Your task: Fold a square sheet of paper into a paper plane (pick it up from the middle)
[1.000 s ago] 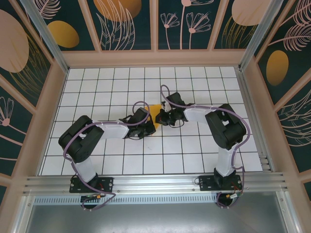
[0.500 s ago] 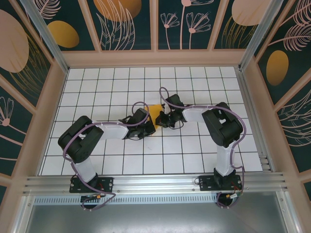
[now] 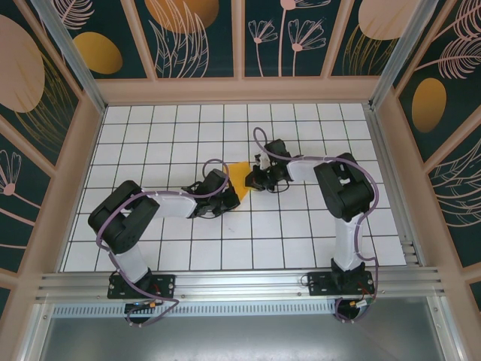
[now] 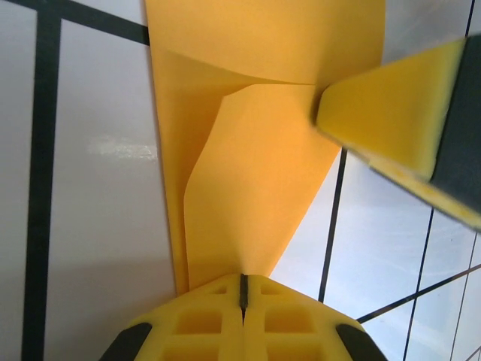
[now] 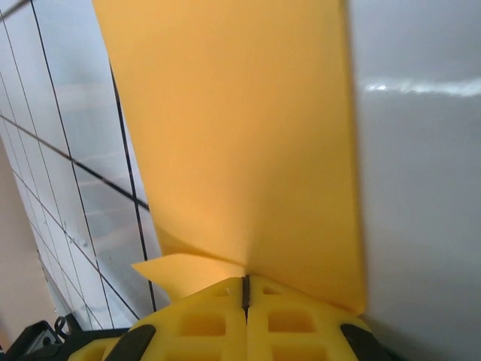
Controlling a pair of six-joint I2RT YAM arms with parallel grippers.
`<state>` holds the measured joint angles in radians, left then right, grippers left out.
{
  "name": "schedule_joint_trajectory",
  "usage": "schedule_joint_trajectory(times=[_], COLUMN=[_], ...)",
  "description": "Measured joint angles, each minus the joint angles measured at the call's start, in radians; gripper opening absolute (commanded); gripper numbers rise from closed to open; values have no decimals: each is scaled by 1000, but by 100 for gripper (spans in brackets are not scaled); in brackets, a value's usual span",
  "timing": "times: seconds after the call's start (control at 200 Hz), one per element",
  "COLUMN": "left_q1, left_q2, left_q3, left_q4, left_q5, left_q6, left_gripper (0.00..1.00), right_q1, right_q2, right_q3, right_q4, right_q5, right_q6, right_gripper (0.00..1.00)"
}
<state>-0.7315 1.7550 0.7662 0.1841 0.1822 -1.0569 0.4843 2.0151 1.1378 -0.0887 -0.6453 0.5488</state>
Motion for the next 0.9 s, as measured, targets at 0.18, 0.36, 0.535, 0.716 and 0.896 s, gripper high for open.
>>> schedule_joint_trajectory(times=[0.18, 0.36, 0.535, 0.716, 0.896], left_q1=[0, 0, 0, 0, 0], left_q2=[0, -3, -19, -66, -100], left_q3=[0, 1, 16, 38, 52], left_q4=[0, -5, -64, -94, -91], left_q5=[0, 0, 3, -1, -40], left_q6=[0, 1, 20, 35, 34], left_gripper=[2, 5, 12, 17, 14], right_q1=[-44, -71, -72, -45, 32], right_q2=[22, 23, -32, -158, -182], right_q3=[46, 72, 49, -24, -61], right_q4=[-25, -43, -43, -40, -17], right_q5=[16, 72, 122, 137, 140], right_q6=[-28, -48, -55, -54, -46], right_gripper=[0, 0, 0, 1, 1])
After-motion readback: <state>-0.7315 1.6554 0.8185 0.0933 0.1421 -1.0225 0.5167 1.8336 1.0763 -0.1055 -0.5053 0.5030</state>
